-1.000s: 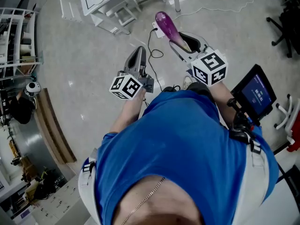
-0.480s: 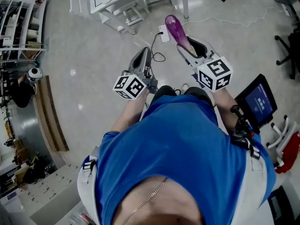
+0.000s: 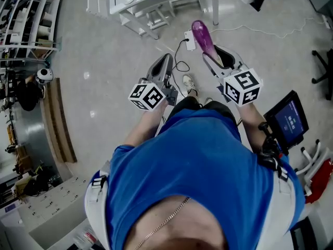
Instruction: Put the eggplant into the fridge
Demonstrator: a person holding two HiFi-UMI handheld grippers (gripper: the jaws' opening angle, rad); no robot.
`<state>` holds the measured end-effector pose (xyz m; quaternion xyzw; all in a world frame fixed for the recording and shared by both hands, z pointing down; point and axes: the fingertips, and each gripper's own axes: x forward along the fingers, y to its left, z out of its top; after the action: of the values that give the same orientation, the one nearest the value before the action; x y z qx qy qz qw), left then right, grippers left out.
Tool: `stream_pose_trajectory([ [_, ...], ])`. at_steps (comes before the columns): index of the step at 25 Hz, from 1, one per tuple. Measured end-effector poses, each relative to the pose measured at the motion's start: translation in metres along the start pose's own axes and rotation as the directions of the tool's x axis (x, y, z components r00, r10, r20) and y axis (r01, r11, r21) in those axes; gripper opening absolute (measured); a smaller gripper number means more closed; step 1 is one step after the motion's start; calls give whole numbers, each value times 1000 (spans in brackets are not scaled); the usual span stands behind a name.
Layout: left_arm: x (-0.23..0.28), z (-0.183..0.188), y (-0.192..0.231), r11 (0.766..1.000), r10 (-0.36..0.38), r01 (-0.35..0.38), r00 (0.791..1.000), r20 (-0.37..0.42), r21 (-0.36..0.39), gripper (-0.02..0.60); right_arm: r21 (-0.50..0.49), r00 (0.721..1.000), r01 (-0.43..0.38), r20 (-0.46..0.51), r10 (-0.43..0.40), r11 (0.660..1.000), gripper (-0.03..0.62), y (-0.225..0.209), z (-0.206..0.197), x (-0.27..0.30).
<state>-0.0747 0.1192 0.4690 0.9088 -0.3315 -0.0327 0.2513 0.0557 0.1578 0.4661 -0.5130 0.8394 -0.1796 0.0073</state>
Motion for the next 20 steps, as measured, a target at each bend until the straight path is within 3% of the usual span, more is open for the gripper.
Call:
stream_pose_trajectory([
  [9, 10, 36, 9, 999, -46, 46, 999, 15, -3, 8, -29, 999, 33, -11, -33, 999, 172, 5, 26, 21],
  [20, 69, 87, 95, 998, -66, 65, 997, 40, 6, 8, -80, 998, 58, -16, -60, 995, 173, -33, 52, 126],
])
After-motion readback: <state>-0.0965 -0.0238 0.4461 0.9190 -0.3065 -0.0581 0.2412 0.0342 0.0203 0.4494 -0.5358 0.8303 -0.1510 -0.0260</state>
